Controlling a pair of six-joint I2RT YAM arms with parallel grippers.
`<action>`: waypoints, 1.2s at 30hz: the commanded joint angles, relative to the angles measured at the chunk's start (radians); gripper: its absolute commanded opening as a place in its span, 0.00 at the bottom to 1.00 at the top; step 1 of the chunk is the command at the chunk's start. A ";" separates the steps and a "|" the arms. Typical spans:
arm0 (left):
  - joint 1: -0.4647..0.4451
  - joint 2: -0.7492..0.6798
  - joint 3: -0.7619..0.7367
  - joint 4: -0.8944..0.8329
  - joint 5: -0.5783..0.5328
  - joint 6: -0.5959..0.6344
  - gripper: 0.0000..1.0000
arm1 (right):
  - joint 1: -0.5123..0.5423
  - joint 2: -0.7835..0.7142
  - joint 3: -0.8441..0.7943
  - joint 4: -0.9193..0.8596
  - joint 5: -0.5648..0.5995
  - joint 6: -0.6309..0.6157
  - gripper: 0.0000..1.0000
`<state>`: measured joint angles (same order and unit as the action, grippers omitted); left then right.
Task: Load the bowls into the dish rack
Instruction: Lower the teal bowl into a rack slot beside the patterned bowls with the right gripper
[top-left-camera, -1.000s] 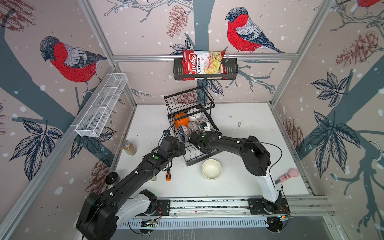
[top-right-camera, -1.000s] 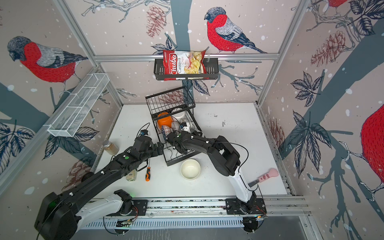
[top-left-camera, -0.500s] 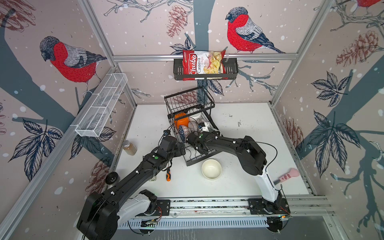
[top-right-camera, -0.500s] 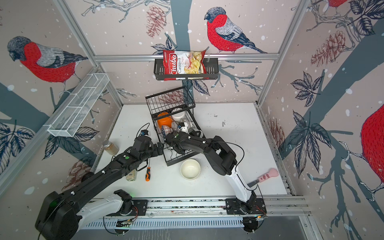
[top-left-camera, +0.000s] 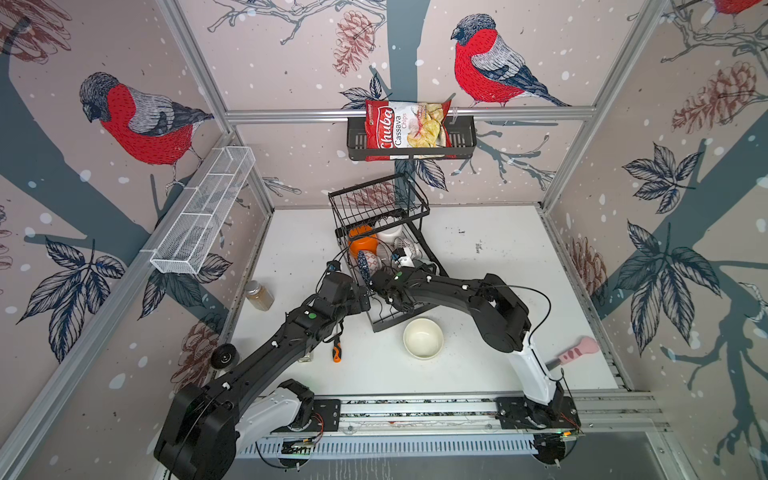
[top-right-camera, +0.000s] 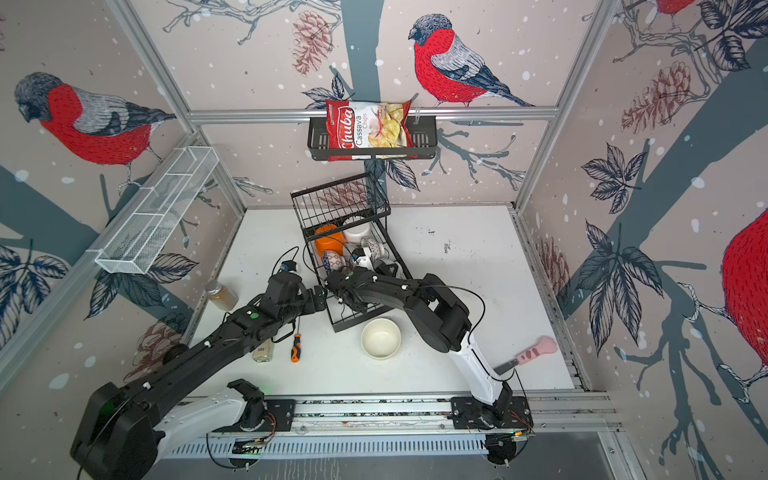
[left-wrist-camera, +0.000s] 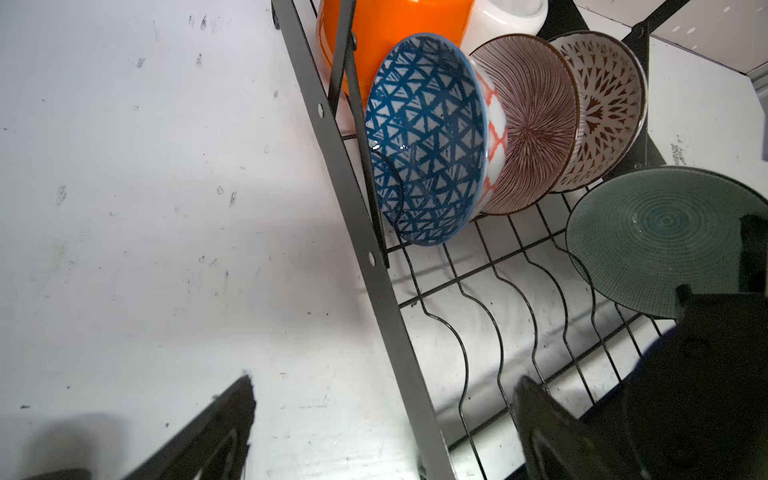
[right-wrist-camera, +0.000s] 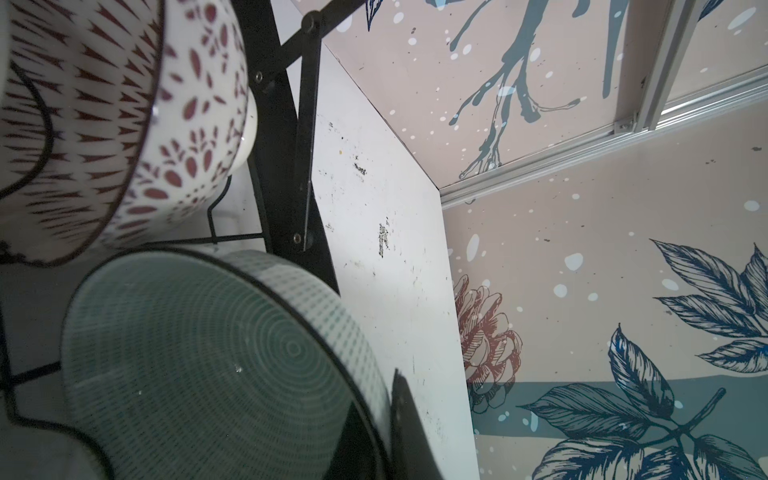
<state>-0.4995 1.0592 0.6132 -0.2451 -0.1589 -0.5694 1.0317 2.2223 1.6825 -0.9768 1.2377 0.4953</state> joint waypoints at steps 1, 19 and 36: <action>0.002 0.000 -0.003 0.038 0.002 0.011 0.96 | 0.001 0.020 -0.001 0.013 -0.106 -0.010 0.01; 0.004 0.002 -0.007 0.045 0.020 0.010 0.96 | 0.013 0.020 0.007 0.024 -0.165 -0.001 0.19; 0.005 -0.011 0.003 0.026 0.016 0.011 0.96 | 0.008 0.008 0.031 0.043 -0.168 -0.012 0.42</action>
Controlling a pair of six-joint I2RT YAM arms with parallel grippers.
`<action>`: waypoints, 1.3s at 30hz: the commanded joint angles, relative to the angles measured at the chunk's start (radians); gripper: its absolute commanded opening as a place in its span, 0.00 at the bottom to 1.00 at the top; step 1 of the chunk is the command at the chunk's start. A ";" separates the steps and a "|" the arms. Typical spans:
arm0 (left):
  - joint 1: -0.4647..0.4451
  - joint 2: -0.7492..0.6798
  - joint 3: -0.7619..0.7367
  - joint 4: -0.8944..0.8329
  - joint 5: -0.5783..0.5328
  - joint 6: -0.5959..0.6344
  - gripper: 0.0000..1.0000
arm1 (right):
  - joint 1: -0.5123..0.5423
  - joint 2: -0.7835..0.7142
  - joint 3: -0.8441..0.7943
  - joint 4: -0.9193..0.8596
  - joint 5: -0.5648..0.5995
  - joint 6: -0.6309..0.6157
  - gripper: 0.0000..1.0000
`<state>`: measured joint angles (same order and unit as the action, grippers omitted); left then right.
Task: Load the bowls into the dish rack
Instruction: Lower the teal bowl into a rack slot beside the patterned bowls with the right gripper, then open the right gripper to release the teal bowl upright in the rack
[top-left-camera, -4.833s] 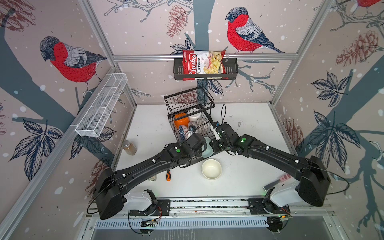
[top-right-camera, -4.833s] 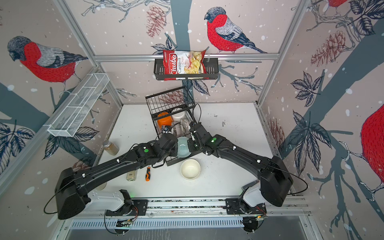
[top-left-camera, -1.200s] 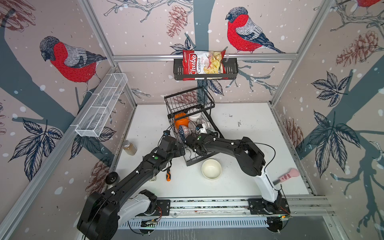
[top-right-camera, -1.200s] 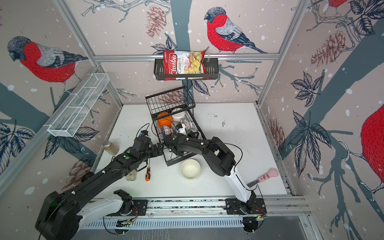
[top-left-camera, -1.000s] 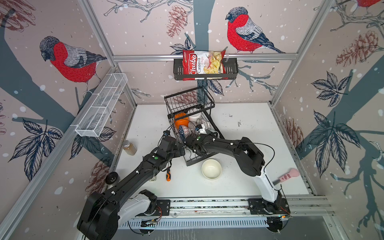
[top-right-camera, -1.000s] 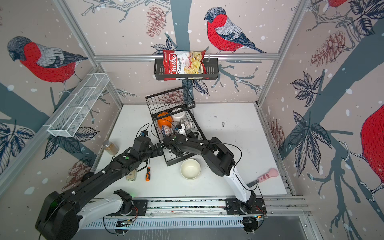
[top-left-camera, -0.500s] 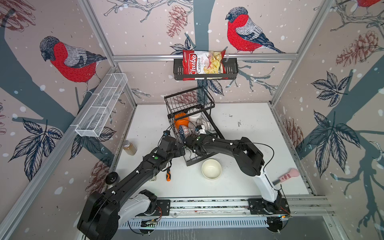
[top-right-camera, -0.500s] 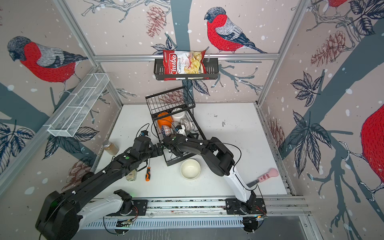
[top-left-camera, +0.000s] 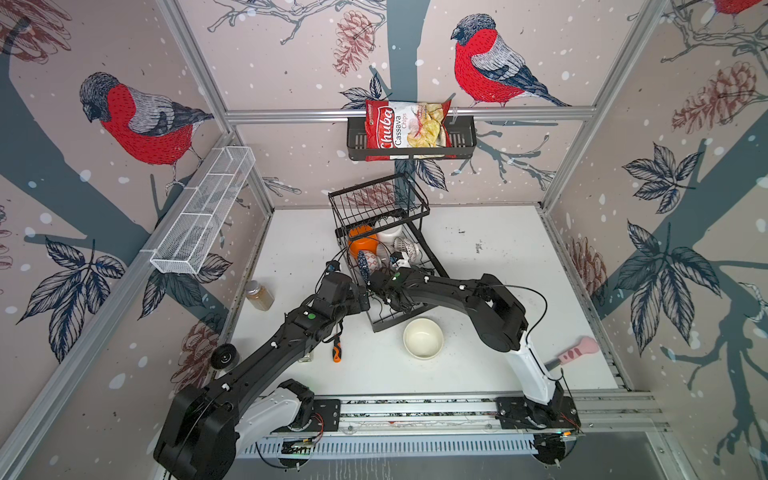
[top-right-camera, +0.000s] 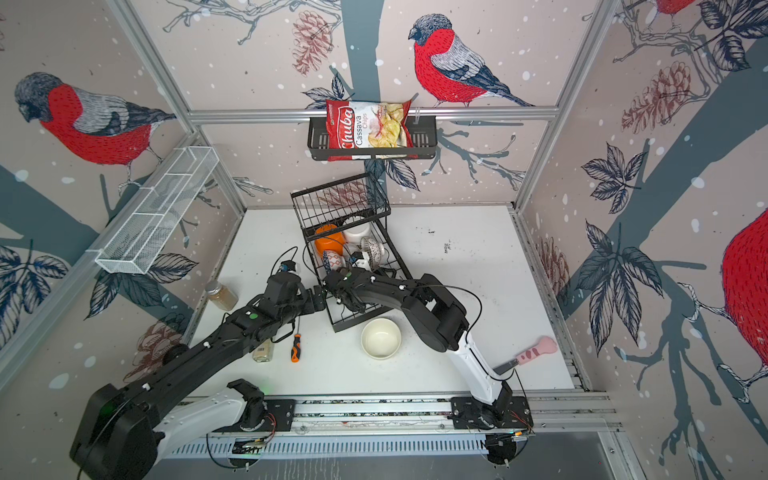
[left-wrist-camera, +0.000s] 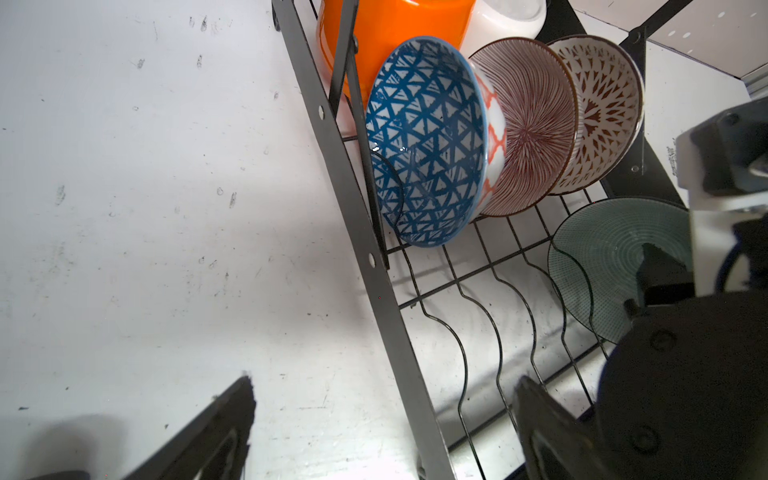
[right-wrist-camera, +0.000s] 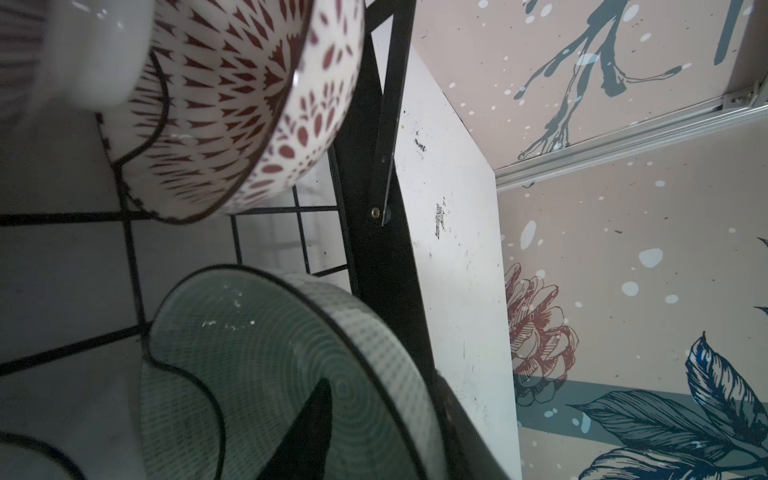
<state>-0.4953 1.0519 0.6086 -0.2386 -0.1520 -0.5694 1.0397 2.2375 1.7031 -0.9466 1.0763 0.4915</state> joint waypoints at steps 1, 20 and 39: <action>0.000 -0.004 0.008 0.018 0.008 0.011 0.96 | 0.000 -0.012 0.009 0.015 -0.006 -0.008 0.44; 0.000 0.003 0.019 0.000 0.020 0.016 0.96 | -0.007 -0.146 -0.029 0.129 -0.082 -0.073 0.76; -0.029 -0.030 0.065 -0.020 0.220 0.039 0.97 | -0.056 -0.424 -0.287 0.372 -0.281 -0.089 0.80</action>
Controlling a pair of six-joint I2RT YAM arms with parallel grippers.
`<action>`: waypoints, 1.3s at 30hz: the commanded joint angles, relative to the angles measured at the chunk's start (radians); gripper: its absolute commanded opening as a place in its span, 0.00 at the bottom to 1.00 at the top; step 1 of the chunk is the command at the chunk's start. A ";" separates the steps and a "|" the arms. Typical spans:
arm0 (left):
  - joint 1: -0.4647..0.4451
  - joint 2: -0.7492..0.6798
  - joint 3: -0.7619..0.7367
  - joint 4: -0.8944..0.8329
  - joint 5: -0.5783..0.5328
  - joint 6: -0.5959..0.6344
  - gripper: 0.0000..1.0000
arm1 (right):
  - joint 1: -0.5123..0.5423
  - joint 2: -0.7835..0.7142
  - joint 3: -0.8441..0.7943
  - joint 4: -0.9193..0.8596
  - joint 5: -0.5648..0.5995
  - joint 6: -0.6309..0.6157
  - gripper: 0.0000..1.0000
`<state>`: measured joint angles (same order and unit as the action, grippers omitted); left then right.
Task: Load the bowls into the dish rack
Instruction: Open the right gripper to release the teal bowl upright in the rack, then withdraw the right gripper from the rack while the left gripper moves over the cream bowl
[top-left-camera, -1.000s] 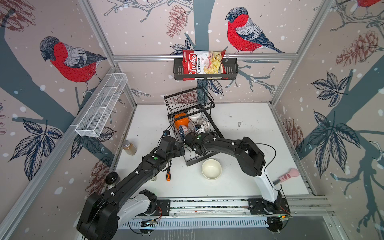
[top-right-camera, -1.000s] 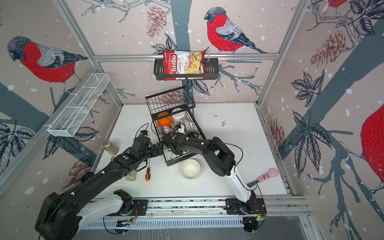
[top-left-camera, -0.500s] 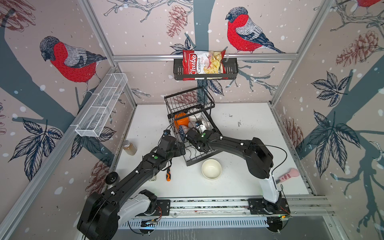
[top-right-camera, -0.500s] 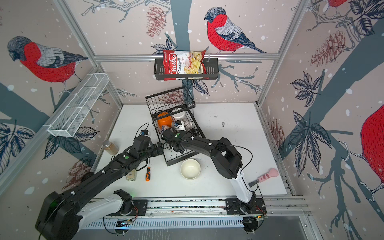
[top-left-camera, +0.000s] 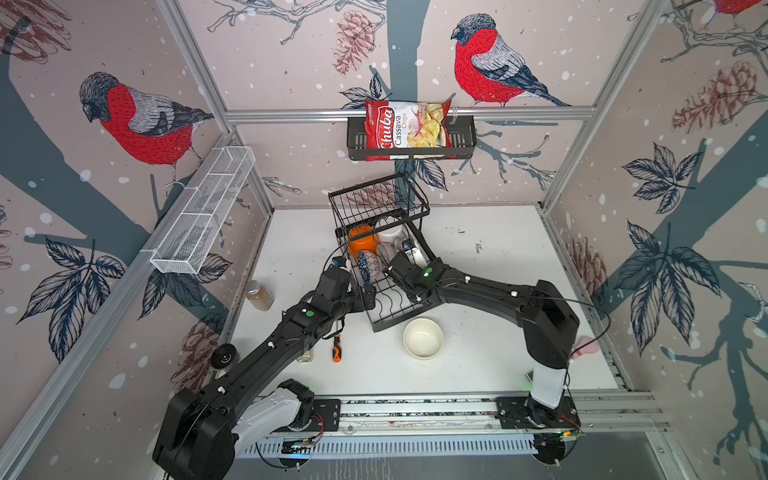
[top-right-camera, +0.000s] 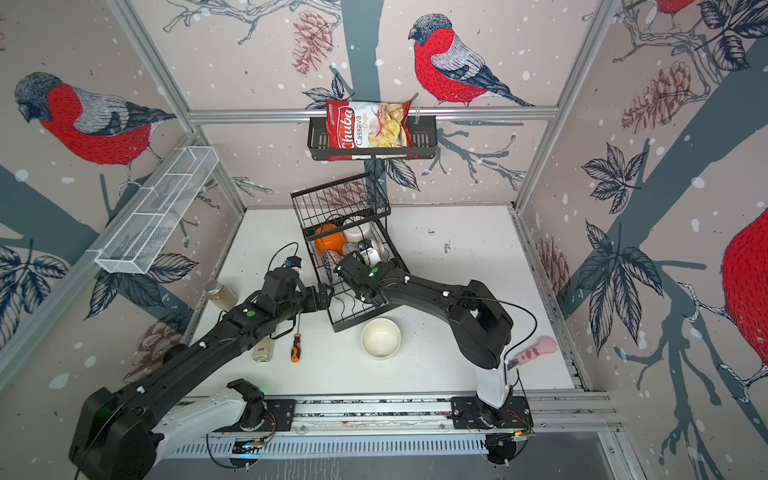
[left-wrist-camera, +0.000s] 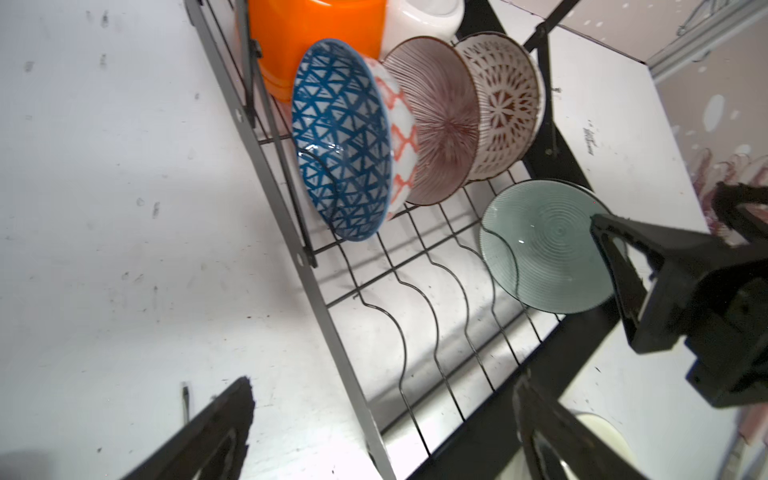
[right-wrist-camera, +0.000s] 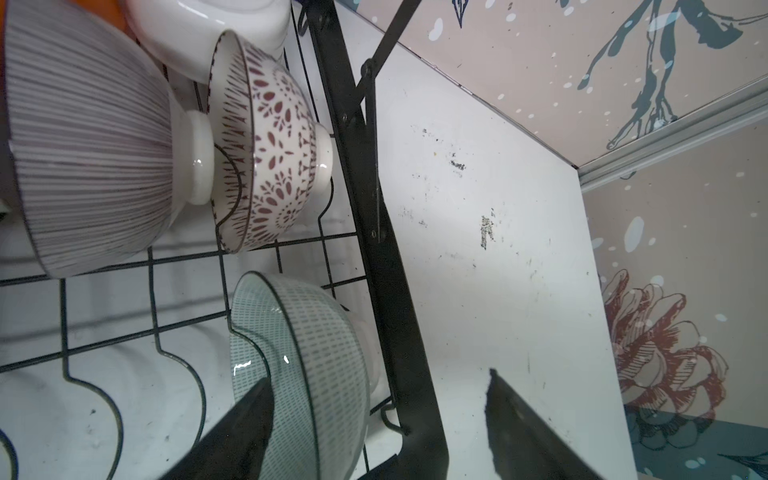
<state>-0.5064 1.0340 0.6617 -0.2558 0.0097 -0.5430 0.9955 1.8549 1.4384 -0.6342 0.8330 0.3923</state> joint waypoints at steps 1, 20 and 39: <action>-0.035 -0.013 0.020 -0.014 0.052 0.010 0.97 | -0.019 -0.061 -0.036 0.070 -0.047 0.012 0.80; -0.378 0.196 0.221 -0.253 -0.148 -0.124 0.89 | -0.217 -0.443 -0.341 0.231 -0.245 0.058 0.81; -0.549 0.476 0.377 -0.389 -0.172 -0.241 0.76 | -0.284 -0.540 -0.516 0.306 -0.335 0.040 0.81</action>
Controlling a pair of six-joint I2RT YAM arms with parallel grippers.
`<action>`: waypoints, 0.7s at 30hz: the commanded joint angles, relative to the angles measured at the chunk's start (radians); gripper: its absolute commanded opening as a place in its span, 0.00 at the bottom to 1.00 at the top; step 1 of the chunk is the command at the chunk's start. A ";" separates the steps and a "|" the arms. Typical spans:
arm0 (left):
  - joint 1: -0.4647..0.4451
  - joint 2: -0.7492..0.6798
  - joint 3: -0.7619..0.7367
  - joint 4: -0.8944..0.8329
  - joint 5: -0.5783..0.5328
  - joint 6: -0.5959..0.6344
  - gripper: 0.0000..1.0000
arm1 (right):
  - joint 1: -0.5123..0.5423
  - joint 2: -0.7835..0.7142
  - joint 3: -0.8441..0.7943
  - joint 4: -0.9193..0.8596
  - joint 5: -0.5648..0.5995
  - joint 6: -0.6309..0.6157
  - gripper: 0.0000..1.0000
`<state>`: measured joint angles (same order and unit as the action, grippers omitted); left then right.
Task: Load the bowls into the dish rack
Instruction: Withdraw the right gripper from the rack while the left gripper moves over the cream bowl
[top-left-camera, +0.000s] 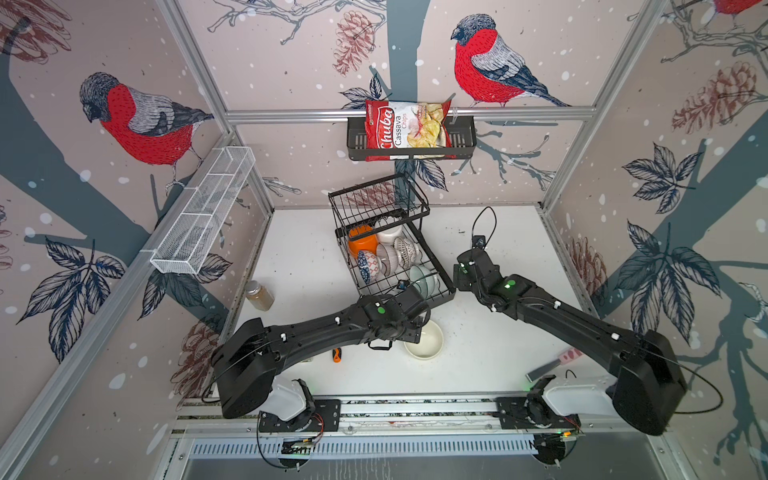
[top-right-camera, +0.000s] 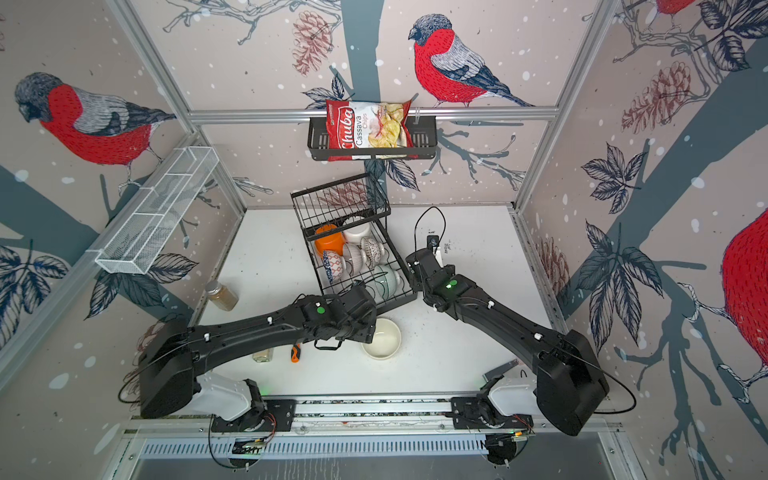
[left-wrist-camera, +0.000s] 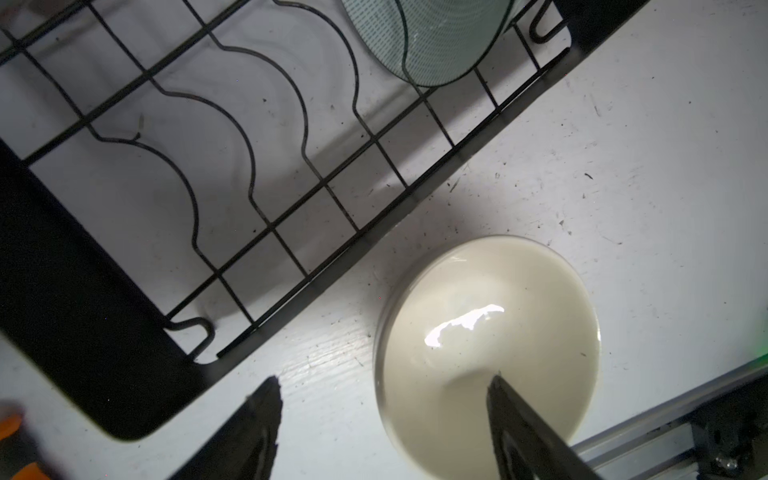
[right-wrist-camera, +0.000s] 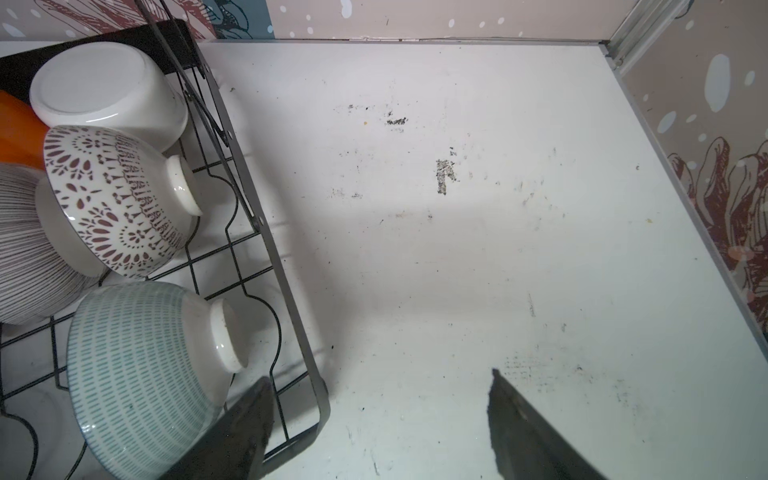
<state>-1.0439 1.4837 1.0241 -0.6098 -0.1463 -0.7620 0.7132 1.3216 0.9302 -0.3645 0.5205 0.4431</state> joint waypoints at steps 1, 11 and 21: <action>-0.015 0.039 0.019 -0.037 -0.016 -0.022 0.75 | -0.004 -0.005 -0.011 0.038 -0.025 -0.015 0.81; -0.036 0.168 0.085 -0.090 -0.026 -0.020 0.56 | -0.006 -0.008 -0.042 0.048 -0.038 -0.017 0.80; -0.035 0.214 0.081 -0.068 -0.010 -0.015 0.39 | -0.010 -0.007 -0.056 0.055 -0.039 -0.021 0.80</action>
<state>-1.0775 1.6882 1.1027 -0.6689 -0.1574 -0.7807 0.7040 1.3190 0.8772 -0.3290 0.4870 0.4221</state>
